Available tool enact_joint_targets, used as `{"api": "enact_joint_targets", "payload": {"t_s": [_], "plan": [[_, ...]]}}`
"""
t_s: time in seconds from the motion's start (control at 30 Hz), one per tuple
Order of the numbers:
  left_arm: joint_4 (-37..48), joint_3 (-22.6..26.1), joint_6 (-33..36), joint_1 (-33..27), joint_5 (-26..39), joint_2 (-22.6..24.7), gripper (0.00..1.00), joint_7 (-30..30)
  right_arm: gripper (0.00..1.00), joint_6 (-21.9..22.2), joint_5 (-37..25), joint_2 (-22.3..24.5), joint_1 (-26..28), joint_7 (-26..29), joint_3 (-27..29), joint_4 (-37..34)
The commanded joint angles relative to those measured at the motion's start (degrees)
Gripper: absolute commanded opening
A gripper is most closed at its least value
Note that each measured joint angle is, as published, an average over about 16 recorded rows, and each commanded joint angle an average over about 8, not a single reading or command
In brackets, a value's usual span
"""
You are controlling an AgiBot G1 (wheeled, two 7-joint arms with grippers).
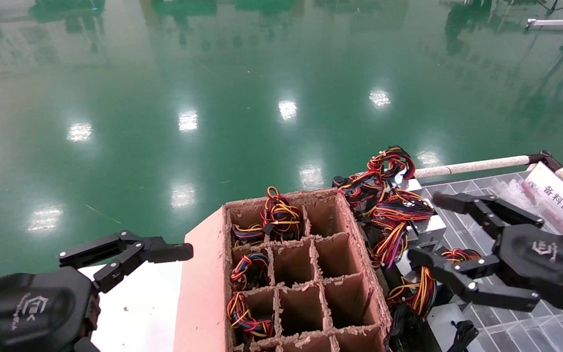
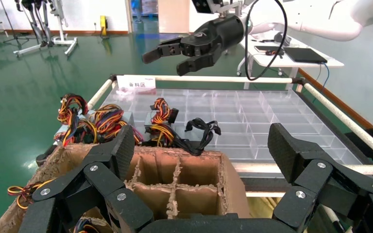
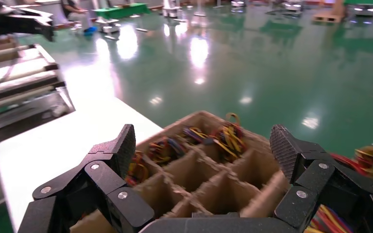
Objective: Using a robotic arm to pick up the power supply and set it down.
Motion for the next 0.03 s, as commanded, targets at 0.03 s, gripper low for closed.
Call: {"api": "enact_joint_targets", "payload": {"t_s": [0.03], "plan": [[0.0, 0.0, 0.0, 0.0, 0.0, 0.0, 1.0, 0.0, 1.0, -1.3, 0.0, -0.6, 1.0, 0.7, -0.7, 1.3]]}}
